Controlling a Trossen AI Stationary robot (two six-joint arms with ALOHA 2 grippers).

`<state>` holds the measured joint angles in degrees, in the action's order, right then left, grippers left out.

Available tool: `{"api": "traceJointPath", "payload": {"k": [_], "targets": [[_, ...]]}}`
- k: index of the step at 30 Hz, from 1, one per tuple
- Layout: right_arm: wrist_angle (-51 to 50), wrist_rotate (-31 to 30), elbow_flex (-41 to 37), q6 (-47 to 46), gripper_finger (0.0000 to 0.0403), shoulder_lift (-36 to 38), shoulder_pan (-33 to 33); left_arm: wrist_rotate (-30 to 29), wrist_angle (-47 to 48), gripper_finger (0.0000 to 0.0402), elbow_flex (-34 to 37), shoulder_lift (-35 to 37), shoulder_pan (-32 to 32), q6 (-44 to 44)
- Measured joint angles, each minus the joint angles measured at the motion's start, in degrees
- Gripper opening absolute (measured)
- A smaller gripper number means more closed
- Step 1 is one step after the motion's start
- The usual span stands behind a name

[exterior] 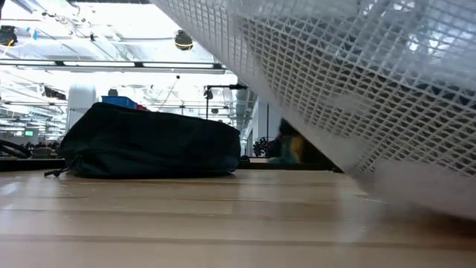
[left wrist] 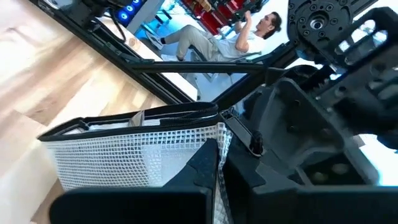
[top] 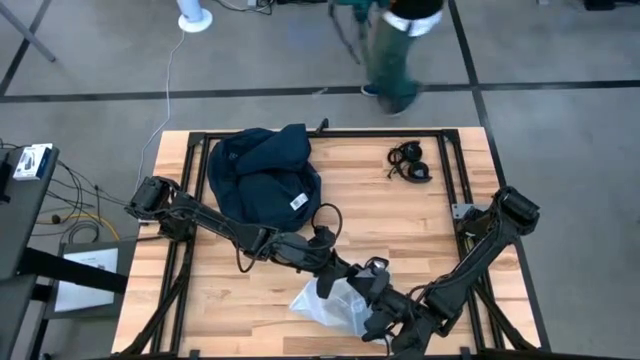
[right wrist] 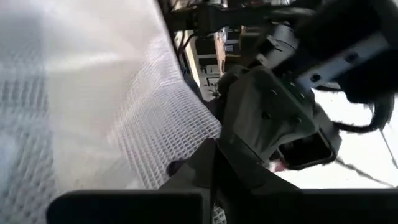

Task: Unpack backpack
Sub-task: Close the white zip lock bag

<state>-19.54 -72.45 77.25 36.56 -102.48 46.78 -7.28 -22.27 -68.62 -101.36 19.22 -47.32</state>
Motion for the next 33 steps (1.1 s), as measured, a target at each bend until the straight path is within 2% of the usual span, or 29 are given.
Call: {"api": "traceJointPath", "payload": {"k": [5,9,13,20,23,29,33], "targets": [[2.96,-0.79,0.02,-6.78,0.0001,0.22,1.52,-1.68,1.21,0.0000,0.02,-0.04,0.00,1.02],[1.43,-0.38,0.02,-7.01,0.0000,0.22,3.31,-0.40,1.14,0.0000,0.00,-0.04,-0.43,1.02],[-1.85,-0.11,0.02,-2.17,0.0011,0.20,3.33,0.92,1.05,0.0000,0.00,-0.04,-1.06,0.72],[-6.46,0.73,0.02,8.03,0.0082,0.20,1.04,1.06,0.75,0.0000,0.00,-0.04,-1.20,-0.40],[-8.39,0.75,0.02,12.12,0.0101,0.20,0.40,1.76,0.79,0.0000,0.00,-0.04,-1.20,-0.56],[-8.74,2.04,0.02,21.13,0.0104,0.20,0.20,2.23,0.96,0.0000,0.01,-0.04,-1.25,-0.93],[-8.70,2.22,0.02,20.01,0.0103,0.17,0.46,2.32,0.99,0.0000,0.00,-0.04,-1.27,-1.47]]}}
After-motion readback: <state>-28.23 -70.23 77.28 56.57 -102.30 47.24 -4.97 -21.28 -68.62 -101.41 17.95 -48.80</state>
